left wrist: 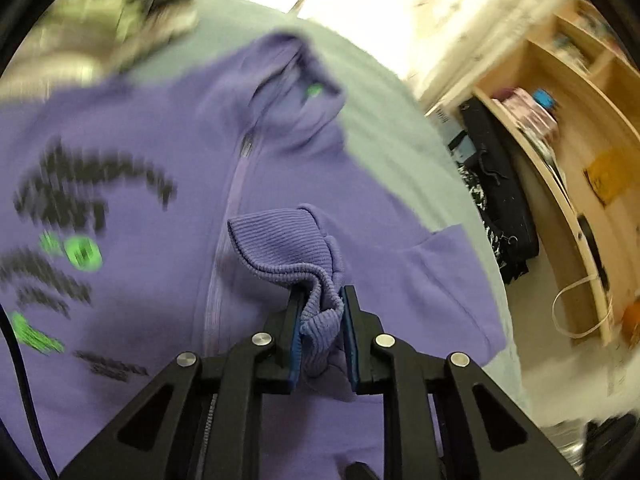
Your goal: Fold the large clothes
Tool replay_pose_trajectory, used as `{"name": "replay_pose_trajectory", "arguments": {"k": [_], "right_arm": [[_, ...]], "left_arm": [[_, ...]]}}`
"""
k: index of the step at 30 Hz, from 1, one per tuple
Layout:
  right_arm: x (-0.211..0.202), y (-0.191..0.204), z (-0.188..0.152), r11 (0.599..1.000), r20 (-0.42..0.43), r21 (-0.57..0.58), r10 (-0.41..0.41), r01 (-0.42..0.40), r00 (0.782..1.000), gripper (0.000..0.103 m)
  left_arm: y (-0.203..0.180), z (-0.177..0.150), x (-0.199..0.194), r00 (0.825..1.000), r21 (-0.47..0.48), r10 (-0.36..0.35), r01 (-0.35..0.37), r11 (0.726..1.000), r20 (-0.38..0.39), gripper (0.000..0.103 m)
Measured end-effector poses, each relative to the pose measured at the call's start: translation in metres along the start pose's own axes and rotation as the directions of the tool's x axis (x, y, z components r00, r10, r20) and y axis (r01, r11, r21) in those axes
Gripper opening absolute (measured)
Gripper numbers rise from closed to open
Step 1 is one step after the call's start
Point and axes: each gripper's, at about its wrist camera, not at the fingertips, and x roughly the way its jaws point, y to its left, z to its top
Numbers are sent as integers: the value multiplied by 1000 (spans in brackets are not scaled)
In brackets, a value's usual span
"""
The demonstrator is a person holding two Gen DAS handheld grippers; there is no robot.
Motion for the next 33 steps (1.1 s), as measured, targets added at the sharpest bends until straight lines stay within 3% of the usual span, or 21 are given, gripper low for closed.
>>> {"name": "replay_pose_trajectory", "arguments": {"k": [3,5,10,14,18,22,27,33], "right_arm": [[0,1,-1,1000,0,-9,-10,10,1000,76],[-1,1,-2,1000,1,-9,-10,10,1000,76],[-1,2,2,1000,-7,-5,-14,14,1000,76],[-15,8,12,999,8,-7,-34,34,999,76],[-29,13,40,995,52,-42,-92,95,994,76],[-35,-1,76,985,71,-45,-161,165,984,76],[-14,-35,121,969,42,-37,-241,243,970,76],[38,-68,178,984,-61,2,-177,178,982,76]], "left_arm": [[-21,13,-32,994,127,47,-59,990,102,15],[-27,25,-58,979,193,80,-116,974,187,15],[-9,50,-100,942,210,149,-218,953,300,15],[30,58,-104,937,146,210,-258,955,280,15],[46,52,-89,945,134,239,-272,953,222,15],[37,47,-78,955,158,220,-254,954,201,15],[4,52,-85,952,234,163,-226,946,260,15],[-15,63,-90,936,272,150,-242,931,318,10]]}}
